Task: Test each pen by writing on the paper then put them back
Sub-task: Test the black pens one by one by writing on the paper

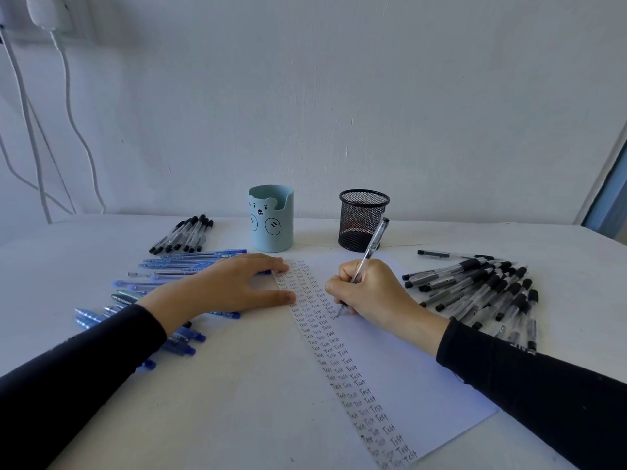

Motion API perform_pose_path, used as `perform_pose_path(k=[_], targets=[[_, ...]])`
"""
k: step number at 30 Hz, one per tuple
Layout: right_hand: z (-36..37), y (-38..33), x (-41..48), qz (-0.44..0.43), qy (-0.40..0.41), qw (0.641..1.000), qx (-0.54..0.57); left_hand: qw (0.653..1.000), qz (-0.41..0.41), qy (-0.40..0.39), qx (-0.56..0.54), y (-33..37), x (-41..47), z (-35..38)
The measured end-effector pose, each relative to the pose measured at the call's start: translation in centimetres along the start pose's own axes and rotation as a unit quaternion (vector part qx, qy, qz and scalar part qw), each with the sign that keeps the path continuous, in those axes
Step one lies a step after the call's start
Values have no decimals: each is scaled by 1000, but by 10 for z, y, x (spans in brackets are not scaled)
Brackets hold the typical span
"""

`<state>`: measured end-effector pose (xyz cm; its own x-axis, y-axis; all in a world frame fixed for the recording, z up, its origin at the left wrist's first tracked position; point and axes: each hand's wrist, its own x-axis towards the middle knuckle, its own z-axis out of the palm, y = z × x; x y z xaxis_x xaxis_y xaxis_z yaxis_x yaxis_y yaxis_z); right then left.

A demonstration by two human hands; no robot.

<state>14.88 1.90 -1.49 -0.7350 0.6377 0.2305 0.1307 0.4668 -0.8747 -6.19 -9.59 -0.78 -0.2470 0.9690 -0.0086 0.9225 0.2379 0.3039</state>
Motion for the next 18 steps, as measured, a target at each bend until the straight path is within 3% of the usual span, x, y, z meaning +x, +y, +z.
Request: perform_pose_path(k=[8, 11, 18], targets=[[-25, -15, 11, -57, 44, 997, -16, 1000, 2, 1, -5, -1, 0, 0], [-36, -19, 13, -61, 24, 995, -76, 1000, 2, 4, -6, -2, 1, 1], [-40, 7, 21, -239, -22, 937, -254, 1000, 6, 8, -1, -2, 1, 1]])
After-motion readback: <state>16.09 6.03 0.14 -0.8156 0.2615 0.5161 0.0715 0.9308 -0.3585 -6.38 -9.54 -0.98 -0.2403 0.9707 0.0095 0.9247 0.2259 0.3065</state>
